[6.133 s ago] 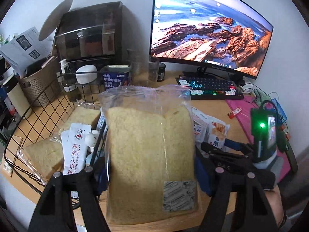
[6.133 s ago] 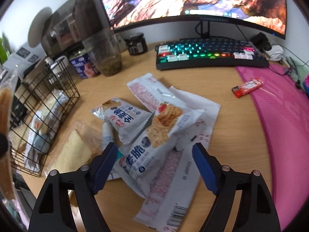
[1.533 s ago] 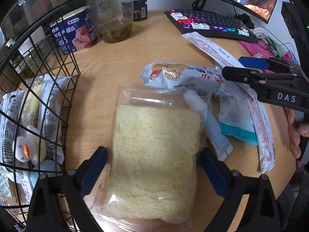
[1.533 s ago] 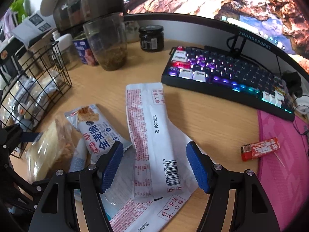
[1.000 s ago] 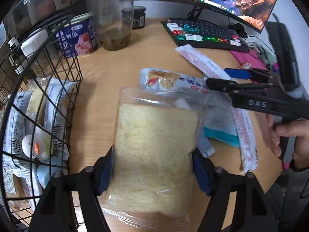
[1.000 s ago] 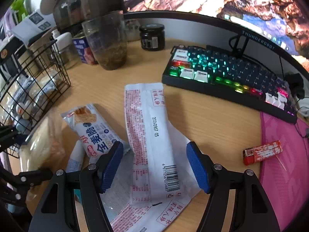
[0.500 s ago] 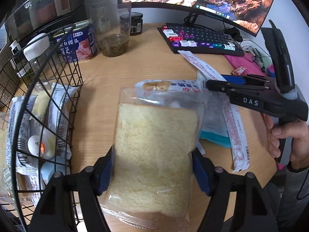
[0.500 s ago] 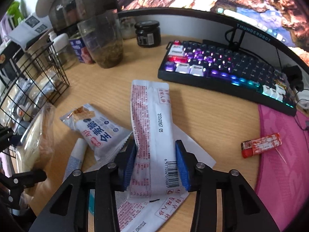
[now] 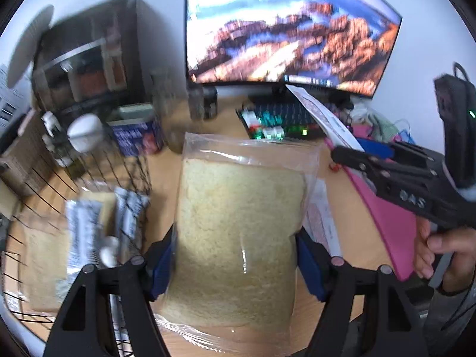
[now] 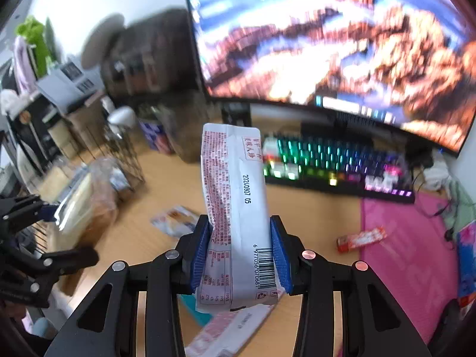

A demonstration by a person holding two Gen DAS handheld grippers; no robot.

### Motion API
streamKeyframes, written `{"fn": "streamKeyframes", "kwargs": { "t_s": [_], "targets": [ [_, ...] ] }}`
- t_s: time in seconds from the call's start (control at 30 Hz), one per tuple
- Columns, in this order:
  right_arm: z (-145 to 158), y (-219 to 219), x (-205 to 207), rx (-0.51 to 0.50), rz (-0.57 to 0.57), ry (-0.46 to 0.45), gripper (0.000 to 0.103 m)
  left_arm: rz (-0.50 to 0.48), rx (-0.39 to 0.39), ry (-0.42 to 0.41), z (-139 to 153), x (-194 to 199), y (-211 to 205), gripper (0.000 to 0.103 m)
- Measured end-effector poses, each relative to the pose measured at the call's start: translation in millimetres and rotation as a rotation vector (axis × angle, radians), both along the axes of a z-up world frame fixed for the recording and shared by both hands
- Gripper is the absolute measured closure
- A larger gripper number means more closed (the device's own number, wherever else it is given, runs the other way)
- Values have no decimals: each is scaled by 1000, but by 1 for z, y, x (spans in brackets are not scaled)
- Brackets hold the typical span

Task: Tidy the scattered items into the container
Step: 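Carry the bread bag and white packet into the wire basket and release both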

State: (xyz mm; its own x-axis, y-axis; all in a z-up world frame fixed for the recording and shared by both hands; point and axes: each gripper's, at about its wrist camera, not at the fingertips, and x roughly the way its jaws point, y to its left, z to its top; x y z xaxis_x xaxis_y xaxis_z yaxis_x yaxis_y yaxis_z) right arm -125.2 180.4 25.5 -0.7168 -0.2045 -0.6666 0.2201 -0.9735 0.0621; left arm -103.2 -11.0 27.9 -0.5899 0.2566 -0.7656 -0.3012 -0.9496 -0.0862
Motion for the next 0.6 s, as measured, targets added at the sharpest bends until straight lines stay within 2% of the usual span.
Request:
{"fn": "streamKeyframes", "kwargs": {
  "t_s": [0.13,0.3,0.47,0.6],
  "targets": [
    [28,-23,17,2,34,51,62,39,12,56,23,9,-21,27],
    [50,-64,27,9,102,84,62,99,16,99,42,18,-55,27],
    [60,-118,24,12,192,97,62,181,2,122,49,26,-102,27],
    [55,-166,17,19,257,78,62,261,-10,119,49,31,-144,27]
  ]
}}
